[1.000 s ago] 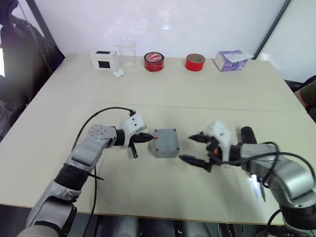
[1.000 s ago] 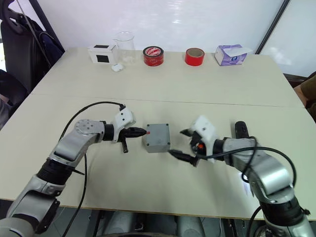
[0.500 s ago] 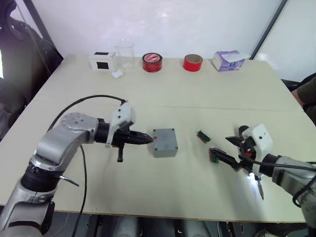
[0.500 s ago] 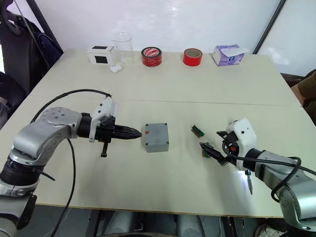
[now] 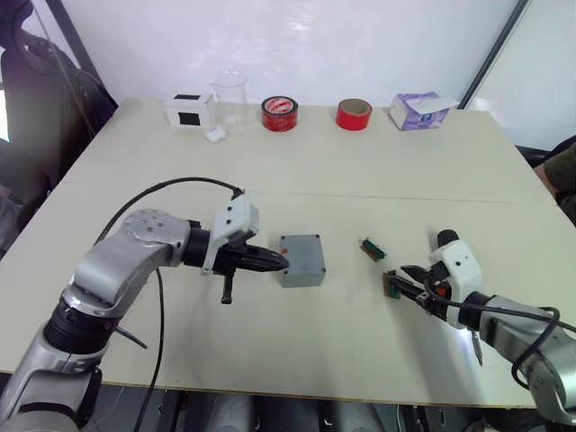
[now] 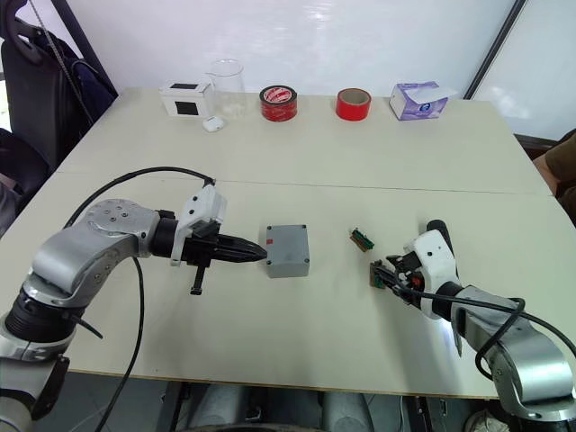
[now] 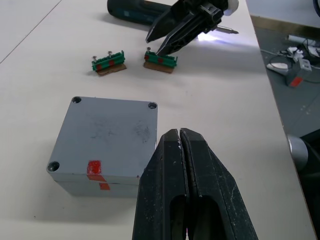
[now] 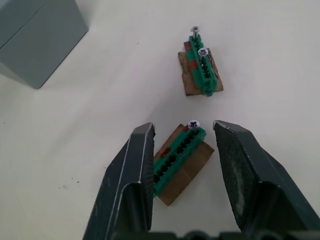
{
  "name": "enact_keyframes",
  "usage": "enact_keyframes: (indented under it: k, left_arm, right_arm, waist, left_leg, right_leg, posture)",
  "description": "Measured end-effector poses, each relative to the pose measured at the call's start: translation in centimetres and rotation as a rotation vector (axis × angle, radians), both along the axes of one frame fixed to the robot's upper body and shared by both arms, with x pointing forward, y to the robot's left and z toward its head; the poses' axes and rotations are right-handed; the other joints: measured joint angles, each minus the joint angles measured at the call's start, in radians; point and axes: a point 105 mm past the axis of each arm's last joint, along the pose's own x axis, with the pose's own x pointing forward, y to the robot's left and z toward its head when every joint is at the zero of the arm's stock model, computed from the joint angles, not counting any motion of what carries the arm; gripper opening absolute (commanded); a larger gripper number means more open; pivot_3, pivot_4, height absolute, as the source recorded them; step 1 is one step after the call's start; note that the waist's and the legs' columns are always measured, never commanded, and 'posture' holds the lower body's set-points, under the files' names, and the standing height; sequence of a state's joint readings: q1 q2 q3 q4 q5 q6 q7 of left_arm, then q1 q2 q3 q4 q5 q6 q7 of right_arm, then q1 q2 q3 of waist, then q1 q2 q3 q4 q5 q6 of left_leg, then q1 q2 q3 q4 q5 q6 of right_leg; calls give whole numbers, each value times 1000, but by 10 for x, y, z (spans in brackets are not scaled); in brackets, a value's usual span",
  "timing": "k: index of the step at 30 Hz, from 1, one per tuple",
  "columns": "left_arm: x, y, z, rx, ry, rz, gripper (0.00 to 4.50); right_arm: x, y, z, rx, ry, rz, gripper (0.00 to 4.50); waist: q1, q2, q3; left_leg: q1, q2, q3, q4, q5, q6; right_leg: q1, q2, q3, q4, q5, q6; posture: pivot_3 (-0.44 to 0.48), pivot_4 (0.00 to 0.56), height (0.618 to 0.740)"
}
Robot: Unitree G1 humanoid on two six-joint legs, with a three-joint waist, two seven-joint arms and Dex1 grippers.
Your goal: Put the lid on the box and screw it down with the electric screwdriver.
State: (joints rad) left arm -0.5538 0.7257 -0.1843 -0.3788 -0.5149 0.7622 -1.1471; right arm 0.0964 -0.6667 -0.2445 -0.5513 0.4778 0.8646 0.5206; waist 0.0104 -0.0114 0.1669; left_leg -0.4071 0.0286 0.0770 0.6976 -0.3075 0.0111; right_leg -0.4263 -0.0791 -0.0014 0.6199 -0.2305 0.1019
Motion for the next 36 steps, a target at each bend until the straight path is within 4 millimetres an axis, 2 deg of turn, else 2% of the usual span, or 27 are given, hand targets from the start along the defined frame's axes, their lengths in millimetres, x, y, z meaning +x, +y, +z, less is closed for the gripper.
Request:
enact_keyframes:
  k: [11, 14, 17, 29, 36]
  left_arm:
    - [0, -2, -2, 1, 2, -7, 0]
    - [1, -3, -4, 9, -7, 3, 0]
    - [1, -4, -5, 11, -6, 4, 0]
    - [1, -4, -5, 11, -6, 4, 0]
    - [4, -3, -7, -7, 23, 15, 0]
  right_arm:
    - [7, 3, -2, 14, -11, -10, 1902]
    - [7, 1, -6, 4, -4, -16, 1146]
    - [8, 0, -7, -2, -8, -21, 81]
    - [8, 0, -6, -4, -15, -27, 81]
    - [9, 0, 7, 18, -48, -21, 81]
  waist:
    - [0, 0, 0]
    - [0, 0, 0]
    - [0, 0, 0]
    - [0, 0, 0]
    - [0, 0, 0]
  left_leg:
    - [0, 0, 0, 0, 0, 0]
    - [0, 0, 0, 0, 0, 0]
    - [0, 0, 0, 0, 0, 0]
    - [0, 0, 0, 0, 0, 0]
    - [0, 0, 0, 0, 0, 0]
  right_leg:
    - [0, 0, 0, 0, 0, 0]
    - [0, 0, 0, 0, 0, 0]
    - [0, 0, 0, 0, 0, 0]
    - [0, 0, 0, 0, 0, 0]
    - [0, 0, 0, 0, 0, 0]
  posture:
    - [0, 150, 740]
    - [0, 150, 740]
    - [0, 150, 740]
    - [0, 150, 740]
    - [0, 150, 740]
